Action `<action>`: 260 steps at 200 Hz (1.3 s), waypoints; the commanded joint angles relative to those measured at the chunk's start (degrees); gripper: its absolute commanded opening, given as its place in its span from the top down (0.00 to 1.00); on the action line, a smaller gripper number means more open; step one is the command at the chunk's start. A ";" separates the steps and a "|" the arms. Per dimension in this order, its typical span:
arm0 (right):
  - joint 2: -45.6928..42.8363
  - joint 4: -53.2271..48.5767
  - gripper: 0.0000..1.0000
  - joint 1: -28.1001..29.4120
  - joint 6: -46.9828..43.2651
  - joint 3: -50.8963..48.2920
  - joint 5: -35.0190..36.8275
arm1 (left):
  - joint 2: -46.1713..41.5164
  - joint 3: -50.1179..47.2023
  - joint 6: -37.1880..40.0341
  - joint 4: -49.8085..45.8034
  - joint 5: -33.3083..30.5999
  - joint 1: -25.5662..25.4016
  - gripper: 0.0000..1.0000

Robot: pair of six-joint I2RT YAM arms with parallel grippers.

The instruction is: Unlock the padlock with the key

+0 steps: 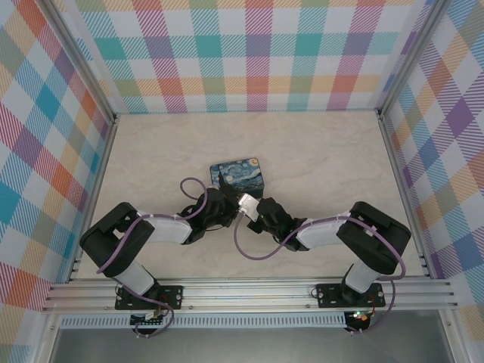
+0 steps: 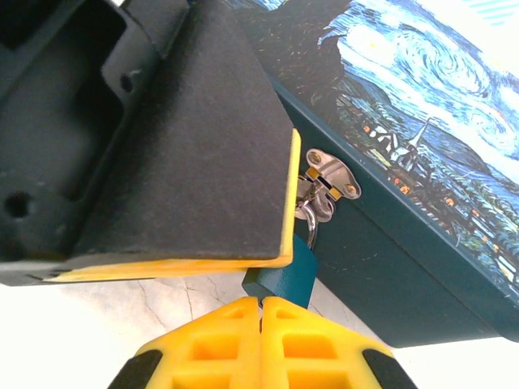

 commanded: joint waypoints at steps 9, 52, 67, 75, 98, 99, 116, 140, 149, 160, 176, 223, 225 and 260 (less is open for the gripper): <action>-1.19 -1.34 1.00 -1.73 7.00 1.09 -7.63 | -0.44 0.85 -0.02 -0.93 1.98 -0.91 0.94; -1.25 -0.88 1.00 -5.00 14.70 0.91 -17.93 | -0.10 0.77 -0.01 -1.06 2.01 -0.97 0.94; -0.87 0.17 1.00 -6.58 17.33 0.57 -21.49 | 0.05 0.72 -0.01 -1.03 2.02 -0.97 0.94; -0.60 0.79 1.00 -7.22 18.54 0.34 -23.05 | 0.10 0.77 -0.02 -1.02 2.03 -1.04 0.94; 0.01 1.66 1.00 -8.25 20.03 0.03 -25.59 | 0.30 0.85 0.04 -1.04 2.14 -1.05 0.94; 0.00 1.66 1.00 -8.30 20.03 0.07 -25.57 | 0.32 0.85 0.01 -1.03 2.13 -1.05 0.94; 0.23 1.37 1.00 -8.34 19.72 0.12 -25.52 | 0.43 0.94 -0.01 -1.17 2.12 -1.03 0.93; 0.16 0.66 1.00 -8.34 18.96 0.12 -24.90 | 0.67 1.25 0.05 -1.46 1.85 -1.00 0.82; 0.10 0.46 1.00 -8.34 18.63 0.03 -24.73 | 0.80 1.45 0.07 -1.62 1.81 -1.02 0.81; -0.05 -0.07 1.00 -8.33 18.33 0.14 -24.54 | 1.11 1.58 0.10 -1.54 1.85 -1.03 0.80; -0.13 -0.38 1.00 -8.34 18.01 -0.01 -24.42 | 1.61 1.79 0.07 -1.59 1.77 -0.97 0.79; -0.30 -0.27 1.00 -8.33 18.22 -0.14 -24.68 | 3.23 2.77 -0.02 -1.24 1.83 -0.96 0.77; -0.40 -0.27 1.00 -8.34 18.20 -0.15 -24.75 | 3.30 2.85 -0.02 -1.22 1.82 -0.96 0.77; -0.62 -0.49 1.00 -8.34 18.69 -0.06 -24.78 | 4.53 3.41 -0.02 -0.74 2.20 -0.91 0.79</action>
